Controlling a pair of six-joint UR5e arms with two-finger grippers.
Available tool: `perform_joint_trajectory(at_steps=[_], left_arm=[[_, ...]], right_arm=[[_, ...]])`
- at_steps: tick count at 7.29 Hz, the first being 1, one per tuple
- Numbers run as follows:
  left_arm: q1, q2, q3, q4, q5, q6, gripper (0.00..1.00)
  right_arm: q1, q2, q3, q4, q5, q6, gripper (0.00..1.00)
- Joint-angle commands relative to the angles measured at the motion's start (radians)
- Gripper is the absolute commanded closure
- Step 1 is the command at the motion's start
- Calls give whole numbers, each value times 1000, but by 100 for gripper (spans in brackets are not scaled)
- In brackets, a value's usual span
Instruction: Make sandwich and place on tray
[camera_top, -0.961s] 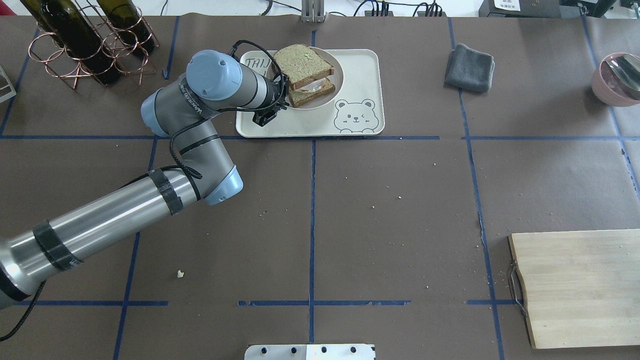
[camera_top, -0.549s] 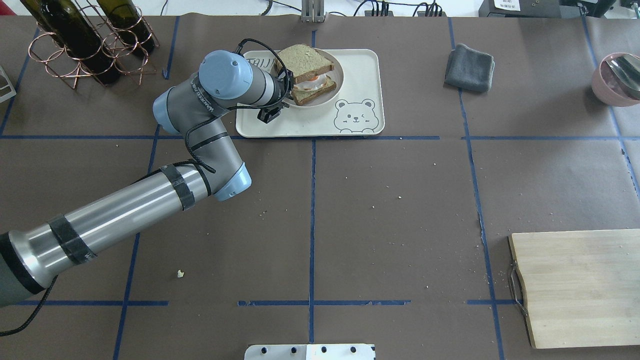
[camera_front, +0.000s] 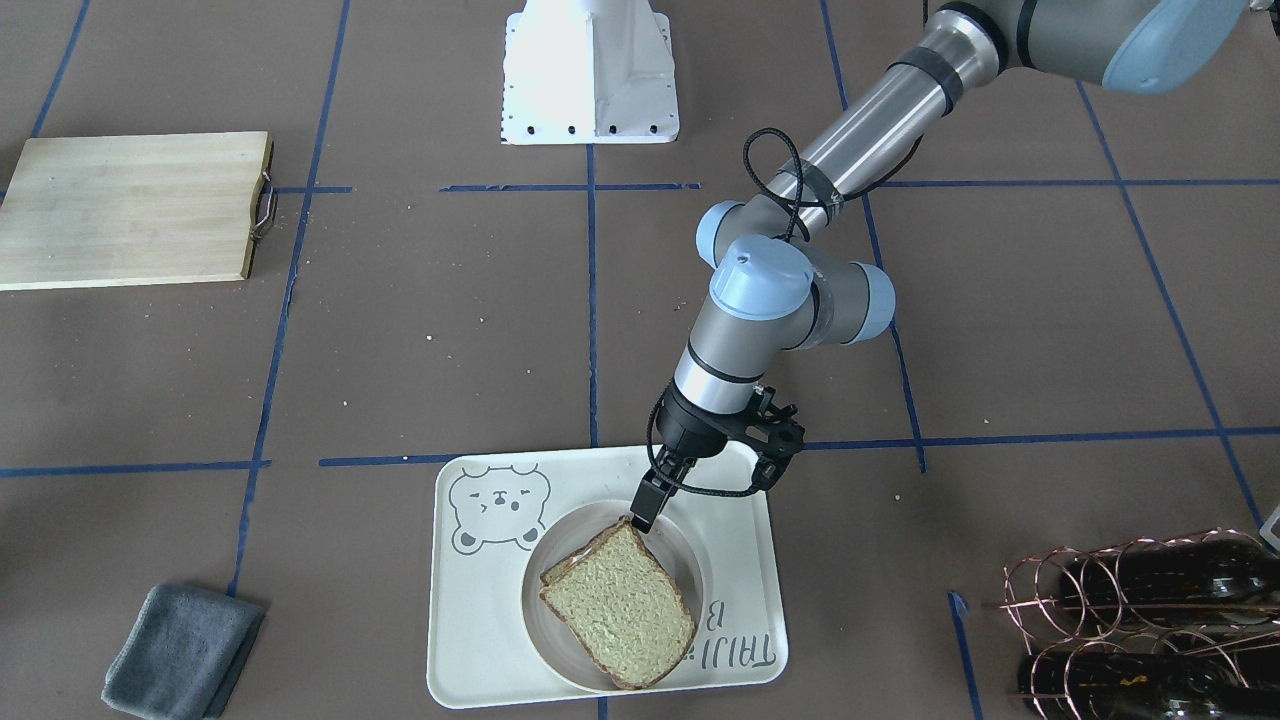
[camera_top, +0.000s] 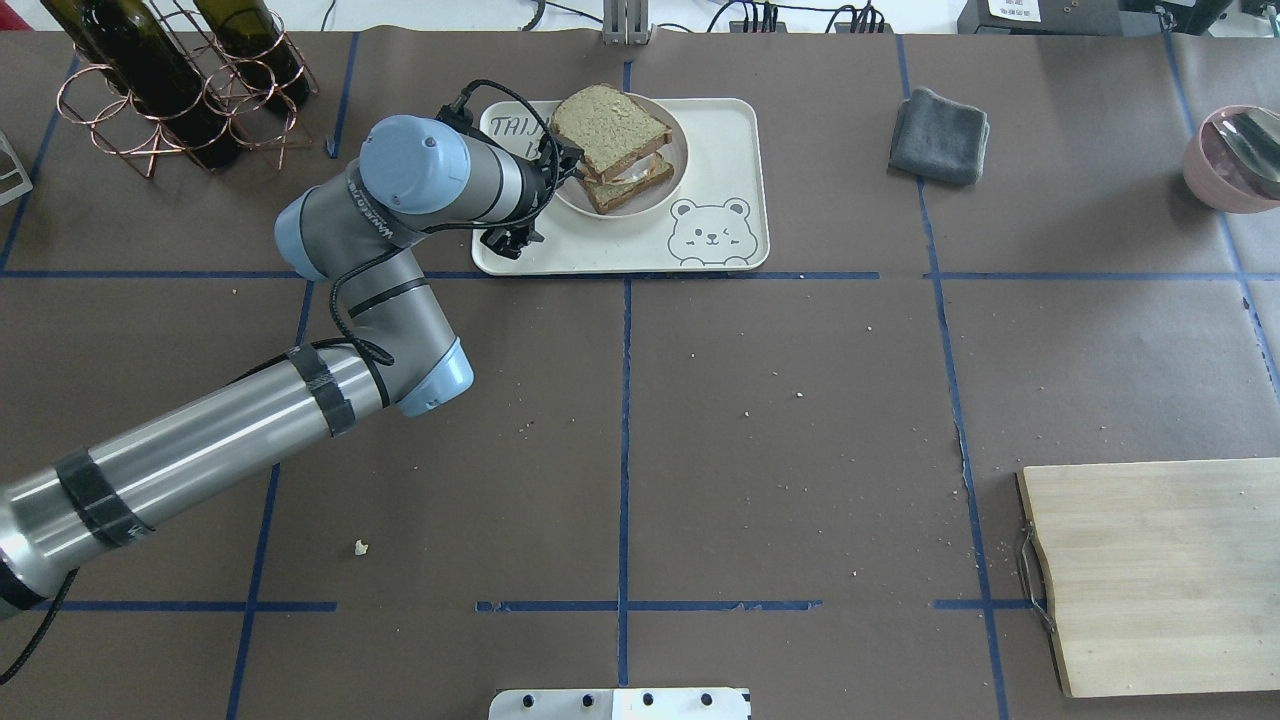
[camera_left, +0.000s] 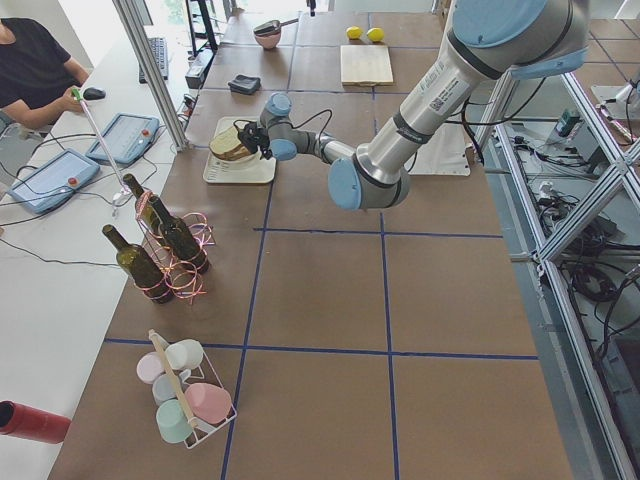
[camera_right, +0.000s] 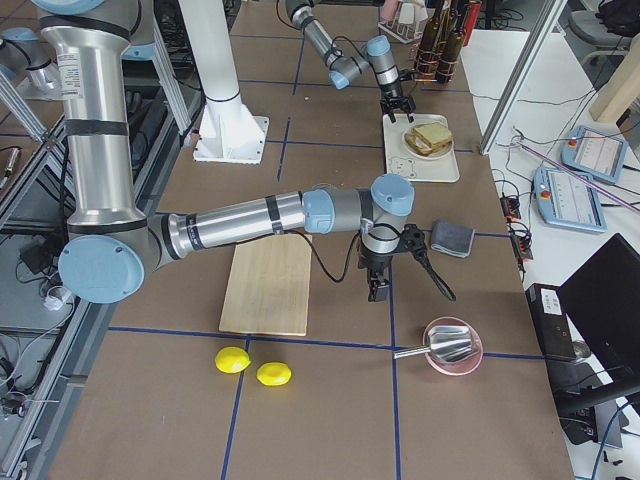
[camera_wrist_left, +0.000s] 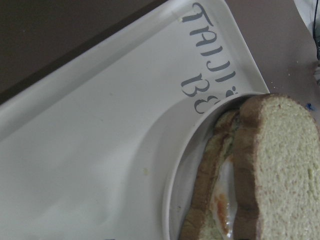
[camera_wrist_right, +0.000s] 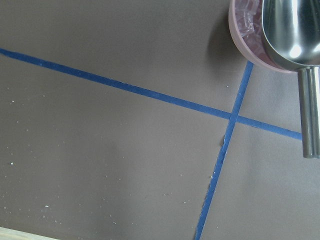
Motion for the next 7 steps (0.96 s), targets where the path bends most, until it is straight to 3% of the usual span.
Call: perform_joint_trajectory(at_steps=[1,2,4,7], left_arm=[[-13,144,-154,5,41,129,0],[-13,244,-273,5,136,210,0],[-71,291,-364,4,147,306,0],[-188,490,-505,5,135,740,0]], right_arm=[[6,4,0,0,0,2,0],[7,4,2,1,0,2,0],[7,10,3,1,0,0,0],[9,12,6,1,0,0,0]])
